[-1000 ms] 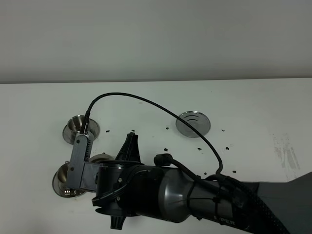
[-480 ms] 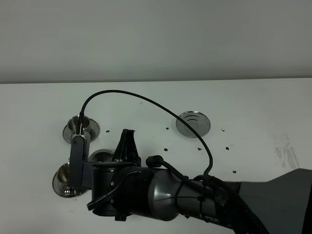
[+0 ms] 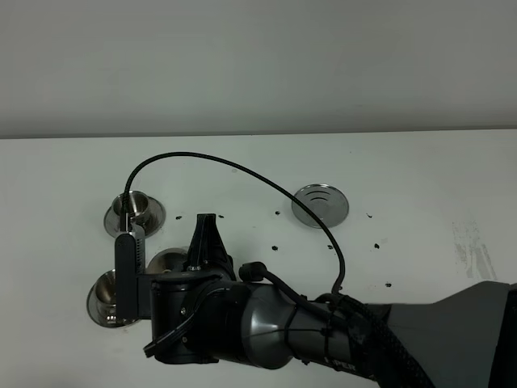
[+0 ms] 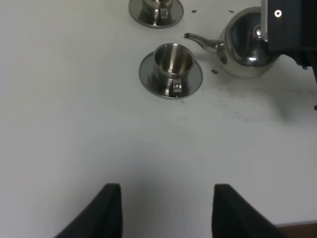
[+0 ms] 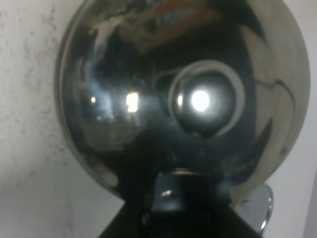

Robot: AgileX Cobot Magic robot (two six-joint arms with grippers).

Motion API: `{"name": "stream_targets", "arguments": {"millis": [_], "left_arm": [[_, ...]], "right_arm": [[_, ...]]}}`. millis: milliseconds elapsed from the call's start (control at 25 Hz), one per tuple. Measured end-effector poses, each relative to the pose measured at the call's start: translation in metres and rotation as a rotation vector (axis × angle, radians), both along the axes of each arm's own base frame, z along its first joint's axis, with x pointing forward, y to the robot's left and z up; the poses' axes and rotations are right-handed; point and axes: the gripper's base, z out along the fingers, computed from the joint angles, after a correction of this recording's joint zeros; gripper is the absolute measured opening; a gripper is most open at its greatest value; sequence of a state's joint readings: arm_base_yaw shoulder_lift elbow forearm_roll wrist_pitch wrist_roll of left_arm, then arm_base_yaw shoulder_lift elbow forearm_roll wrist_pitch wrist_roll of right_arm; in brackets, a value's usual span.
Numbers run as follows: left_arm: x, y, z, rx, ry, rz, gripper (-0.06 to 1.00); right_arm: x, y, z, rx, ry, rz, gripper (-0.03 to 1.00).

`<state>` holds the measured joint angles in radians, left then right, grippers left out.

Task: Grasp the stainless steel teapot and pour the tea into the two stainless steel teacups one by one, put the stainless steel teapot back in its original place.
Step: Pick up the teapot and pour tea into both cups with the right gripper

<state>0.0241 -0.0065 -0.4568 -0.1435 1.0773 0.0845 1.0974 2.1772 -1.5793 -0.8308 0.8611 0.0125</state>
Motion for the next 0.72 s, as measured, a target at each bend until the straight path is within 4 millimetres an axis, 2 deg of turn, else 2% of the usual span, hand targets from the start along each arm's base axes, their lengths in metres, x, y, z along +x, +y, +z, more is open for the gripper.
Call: {"name": "stream_targets", "arguments": {"millis": [320,720], "left_arm": [[0.0,0.0,0.0,0.0,0.0,0.0,0.41],[0.0,0.0,0.0,0.0,0.0,0.0,0.41]], "right_arm": [[0.0014,0.0009,-0.0068,-0.068,-0.028,0.051,0.2],[0.0018,0.003,-0.0026,-0.119,-0.1,0.104,0.2]]}}
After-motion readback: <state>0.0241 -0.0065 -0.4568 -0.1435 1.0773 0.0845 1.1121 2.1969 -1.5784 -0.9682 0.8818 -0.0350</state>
